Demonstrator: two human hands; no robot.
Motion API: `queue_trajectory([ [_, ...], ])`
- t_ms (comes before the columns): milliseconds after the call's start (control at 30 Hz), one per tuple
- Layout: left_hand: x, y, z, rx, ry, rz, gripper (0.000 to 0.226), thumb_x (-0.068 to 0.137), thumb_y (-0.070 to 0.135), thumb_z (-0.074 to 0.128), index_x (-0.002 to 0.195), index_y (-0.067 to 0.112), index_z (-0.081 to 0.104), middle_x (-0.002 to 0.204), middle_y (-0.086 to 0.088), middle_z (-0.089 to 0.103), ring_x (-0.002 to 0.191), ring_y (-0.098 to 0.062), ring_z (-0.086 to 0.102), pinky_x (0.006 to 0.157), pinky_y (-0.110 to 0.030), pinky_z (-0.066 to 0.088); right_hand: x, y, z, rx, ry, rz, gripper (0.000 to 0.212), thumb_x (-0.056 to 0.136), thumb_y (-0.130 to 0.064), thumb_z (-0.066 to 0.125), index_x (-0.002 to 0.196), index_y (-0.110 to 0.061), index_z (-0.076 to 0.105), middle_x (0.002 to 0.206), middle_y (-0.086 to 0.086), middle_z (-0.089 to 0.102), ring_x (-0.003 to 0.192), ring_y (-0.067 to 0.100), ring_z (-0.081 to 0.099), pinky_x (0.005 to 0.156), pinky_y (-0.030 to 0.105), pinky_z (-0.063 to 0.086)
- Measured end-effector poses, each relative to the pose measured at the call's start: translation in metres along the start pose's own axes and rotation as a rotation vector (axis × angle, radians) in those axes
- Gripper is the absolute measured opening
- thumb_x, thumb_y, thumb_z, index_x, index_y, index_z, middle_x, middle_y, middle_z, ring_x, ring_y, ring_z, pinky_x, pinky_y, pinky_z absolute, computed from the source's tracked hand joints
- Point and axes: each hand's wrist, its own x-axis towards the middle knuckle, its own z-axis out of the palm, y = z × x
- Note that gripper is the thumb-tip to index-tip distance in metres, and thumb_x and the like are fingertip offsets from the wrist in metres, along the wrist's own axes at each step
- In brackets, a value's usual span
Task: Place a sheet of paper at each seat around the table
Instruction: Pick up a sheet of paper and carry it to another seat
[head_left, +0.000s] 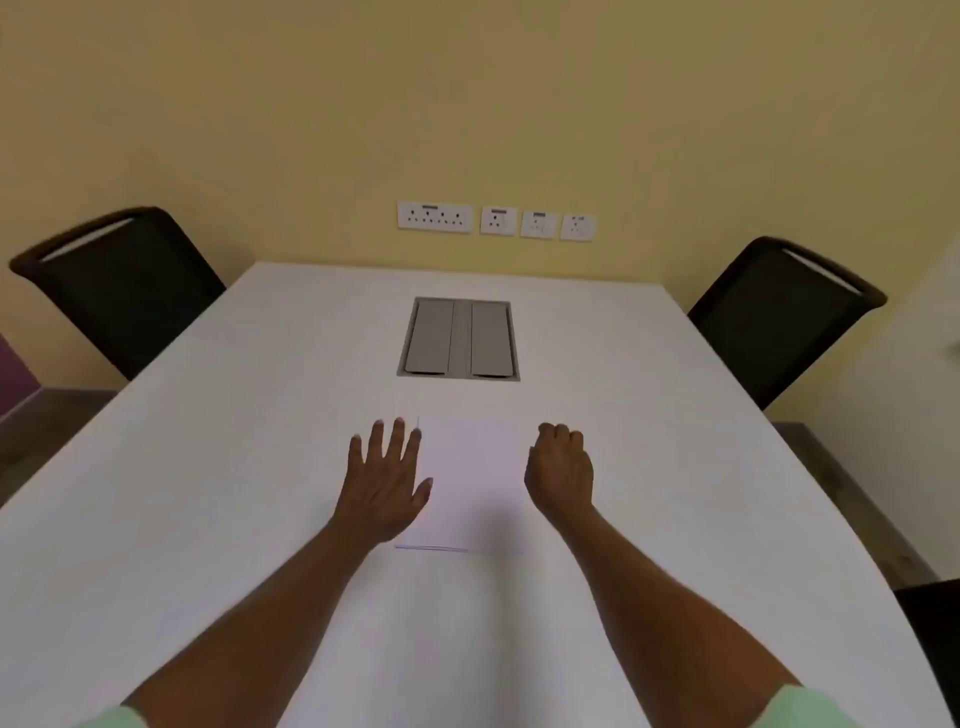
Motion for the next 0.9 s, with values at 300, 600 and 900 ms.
queue_trajectory([
  [300, 0.035, 0.004, 0.128, -0.122, -0.126, -0.007, 0.06, 0.091, 0.053, 0.025, 0.137, 0.018, 0.041, 0.131, -0.015, 0.06, 0.108, -0.037, 0.063, 0.072, -0.05, 0.055, 0.024, 0.026, 0.109, 0.267, -0.256, 0.511, 0.019, 0.096, -0.018, 0.055, 0.112, -0.01, 0.062, 0.114, 0.008, 0.068, 0.107, 0.029, 0.064, 0.081, 0.031, 0.048],
  [600, 0.064, 0.021, 0.158, -0.112, -0.156, -0.037, 0.07, 0.089, 0.063, 0.027, 0.137, 0.017, 0.049, 0.128, -0.01, 0.062, 0.125, -0.039, 0.05, 0.108, -0.058, 0.026, 0.052, 0.024, 0.144, 0.37, -0.302, 0.658, 0.029, 0.088, -0.036, 0.069, 0.077, -0.014, 0.053, 0.073, -0.001, 0.055, 0.075, 0.026, 0.057, 0.061, 0.026, 0.037],
  [900, 0.068, 0.028, 0.187, -0.132, -0.228, -0.092, 0.084, 0.079, 0.074, 0.031, 0.139, 0.018, 0.048, 0.135, -0.006, 0.058, 0.133, -0.035, 0.045, 0.104, -0.06, 0.034, 0.061, 0.012, 0.162, 0.389, -0.385, 0.679, 0.024, 0.084, -0.025, 0.073, 0.084, -0.013, 0.052, 0.097, 0.006, 0.068, 0.095, 0.029, 0.065, 0.067, 0.028, 0.041],
])
